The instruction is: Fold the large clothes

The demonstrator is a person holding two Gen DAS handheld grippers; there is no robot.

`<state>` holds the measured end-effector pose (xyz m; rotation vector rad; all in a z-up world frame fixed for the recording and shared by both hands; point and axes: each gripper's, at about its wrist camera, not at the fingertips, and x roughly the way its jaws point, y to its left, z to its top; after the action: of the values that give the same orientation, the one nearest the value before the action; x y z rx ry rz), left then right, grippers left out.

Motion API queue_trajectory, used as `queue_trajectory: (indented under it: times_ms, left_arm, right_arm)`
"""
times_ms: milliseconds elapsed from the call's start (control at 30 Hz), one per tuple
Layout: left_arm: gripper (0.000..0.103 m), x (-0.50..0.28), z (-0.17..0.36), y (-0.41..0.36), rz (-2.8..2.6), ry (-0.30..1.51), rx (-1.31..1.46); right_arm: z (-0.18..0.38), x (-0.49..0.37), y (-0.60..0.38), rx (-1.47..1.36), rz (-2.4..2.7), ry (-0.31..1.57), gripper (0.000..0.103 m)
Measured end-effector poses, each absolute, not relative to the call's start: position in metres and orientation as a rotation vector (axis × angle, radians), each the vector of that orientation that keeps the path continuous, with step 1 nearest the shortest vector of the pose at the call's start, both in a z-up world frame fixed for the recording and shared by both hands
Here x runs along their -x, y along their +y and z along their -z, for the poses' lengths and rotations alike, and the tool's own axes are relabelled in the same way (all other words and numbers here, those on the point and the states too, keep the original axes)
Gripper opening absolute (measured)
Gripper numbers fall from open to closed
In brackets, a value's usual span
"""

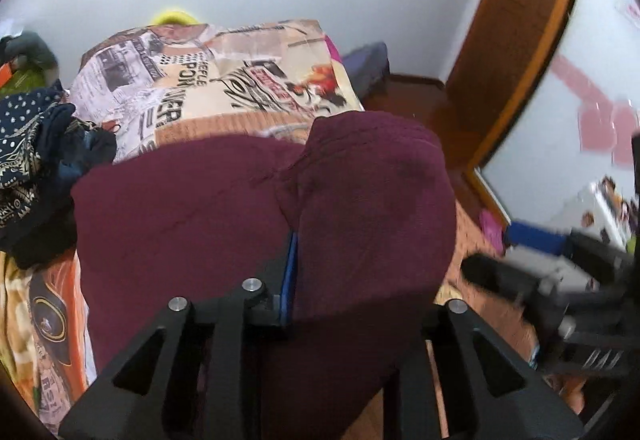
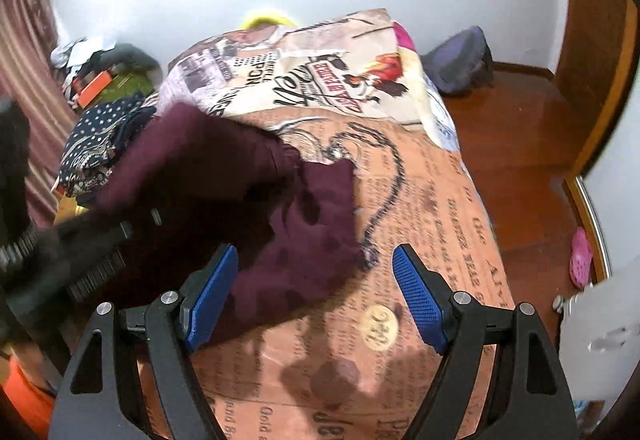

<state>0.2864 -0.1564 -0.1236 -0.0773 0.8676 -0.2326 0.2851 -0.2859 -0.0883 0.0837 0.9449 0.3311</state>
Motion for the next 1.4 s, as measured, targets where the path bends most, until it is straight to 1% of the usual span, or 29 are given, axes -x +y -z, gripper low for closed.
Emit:
queue_trajectory:
  times_ms: [33, 67, 100, 133, 167, 333, 400, 500, 567, 667, 800, 900, 1000, 1167, 1400]
  left_arm:
    - [0.03, -0.283, 0.123, -0.159, 0.237, 0.867, 0.056]
    - [0.041, -0.278, 0.121, -0.159, 0.257, 0.868, 0.048]
    - [0.048, -0.276, 0.118, -0.157, 0.284, 0.873, 0.054]
    - [0.058, -0.271, 0.116, -0.155, 0.32, 0.881, 0.069]
    - [0.062, -0.264, 0.11, -0.153, 0.357, 0.877, 0.087]
    - [0.064, -0.234, 0.085, -0.147, 0.375, 0.816, 0.05]
    - [0.067, -0.223, 0.074, -0.137, 0.359, 0.775, 0.025]
    - [0.075, -0.215, 0.059, -0.113, 0.301, 0.717, -0.002]
    - [0.085, -0.216, 0.053, -0.093, 0.255, 0.688, -0.003]
    - [0.086, -0.226, 0.054, -0.064, 0.16, 0.684, 0.003]
    - [0.086, -0.241, 0.069, -0.033, 0.101, 0.745, 0.042]
    - [0.086, -0.248, 0.091, -0.023, 0.098, 0.806, 0.074]
    - [0.086, -0.249, 0.115, -0.028, 0.1, 0.859, 0.046]
    - [0.086, -0.245, 0.151, -0.042, 0.117, 0.926, 0.044]
    - [0.086, -0.237, 0.168, -0.051, 0.144, 0.963, 0.076]
  right_arm:
    - [0.087, -0.283, -0.289, -0.088, -0.328, 0.947, 0.078]
    - [0.086, -0.279, -0.292, -0.09, -0.324, 0.947, 0.078]
    - [0.083, -0.273, -0.294, -0.089, -0.32, 0.947, 0.078]
    - [0.081, -0.271, -0.296, -0.086, -0.318, 0.945, 0.078]
    - [0.077, -0.268, -0.298, -0.083, -0.318, 0.941, 0.078]
    - [0.065, -0.265, -0.301, -0.059, -0.334, 0.898, 0.078]
    - [0.06, -0.263, -0.299, -0.059, -0.357, 0.88, 0.078]
    - [0.049, -0.263, -0.289, -0.051, -0.414, 0.861, 0.078]
    - [0.043, -0.265, -0.279, -0.036, -0.449, 0.853, 0.077]
    - [0.038, -0.272, -0.259, -0.007, -0.505, 0.847, 0.078]
    - [0.039, -0.288, -0.23, 0.029, -0.576, 0.86, 0.078]
    - [0.046, -0.3, -0.209, 0.082, -0.586, 0.886, 0.078]
    - [0.054, -0.31, -0.201, 0.137, -0.553, 0.892, 0.078]
    - [0.074, -0.328, -0.223, 0.066, -0.504, 0.989, 0.078]
    - [0.114, -0.327, -0.269, -0.057, -0.503, 1.117, 0.079]
